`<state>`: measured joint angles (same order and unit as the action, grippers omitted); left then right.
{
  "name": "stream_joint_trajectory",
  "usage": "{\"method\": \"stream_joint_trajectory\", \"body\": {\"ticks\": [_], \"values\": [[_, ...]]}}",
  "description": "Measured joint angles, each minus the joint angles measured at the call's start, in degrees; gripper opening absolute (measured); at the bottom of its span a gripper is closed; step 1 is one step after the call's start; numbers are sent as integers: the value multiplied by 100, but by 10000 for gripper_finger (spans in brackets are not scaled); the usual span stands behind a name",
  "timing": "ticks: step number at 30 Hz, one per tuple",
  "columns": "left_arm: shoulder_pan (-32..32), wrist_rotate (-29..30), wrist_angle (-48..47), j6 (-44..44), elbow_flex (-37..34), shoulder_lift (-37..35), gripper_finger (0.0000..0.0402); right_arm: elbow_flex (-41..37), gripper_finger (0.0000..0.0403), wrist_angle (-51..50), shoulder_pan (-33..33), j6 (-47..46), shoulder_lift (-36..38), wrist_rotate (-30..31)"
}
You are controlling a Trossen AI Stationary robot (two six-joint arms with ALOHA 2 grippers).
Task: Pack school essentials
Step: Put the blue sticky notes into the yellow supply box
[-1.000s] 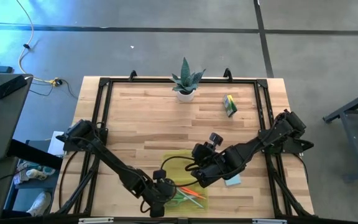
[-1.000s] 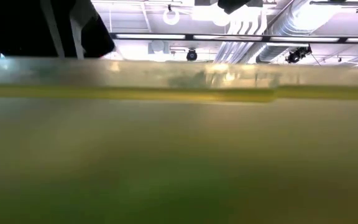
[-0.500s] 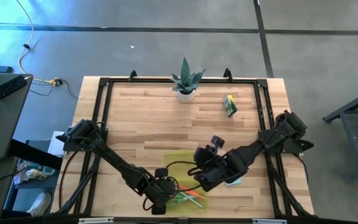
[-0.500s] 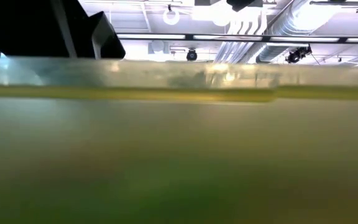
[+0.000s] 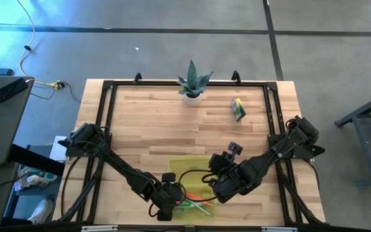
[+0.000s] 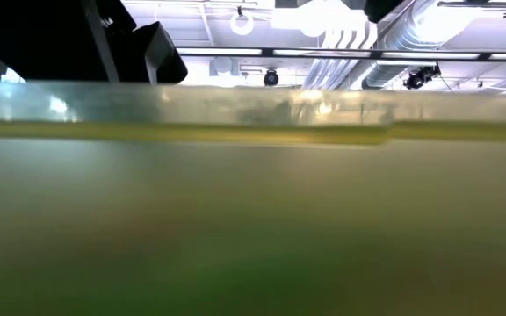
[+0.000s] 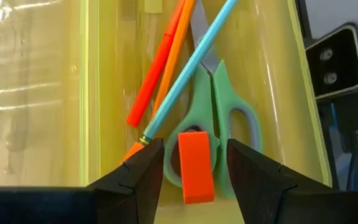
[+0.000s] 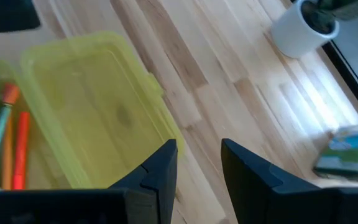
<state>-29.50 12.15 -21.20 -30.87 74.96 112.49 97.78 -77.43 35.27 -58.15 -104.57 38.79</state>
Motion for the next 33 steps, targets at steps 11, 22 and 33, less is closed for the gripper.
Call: {"method": "stream_joint_trajectory", "body": {"ticks": [11,22,33], "values": [[300,-191,-1009,114,2,-297,161,-284,117,-587,92,-688,0,-218],[330,494,-2095,214,2,-1100,161,-1058,117,-581,161,-1643,-2,-890],[75,893,-2769,-21,-160,-1559,161,-1421,117,-483,569,-2567,-2,-1481]]}}
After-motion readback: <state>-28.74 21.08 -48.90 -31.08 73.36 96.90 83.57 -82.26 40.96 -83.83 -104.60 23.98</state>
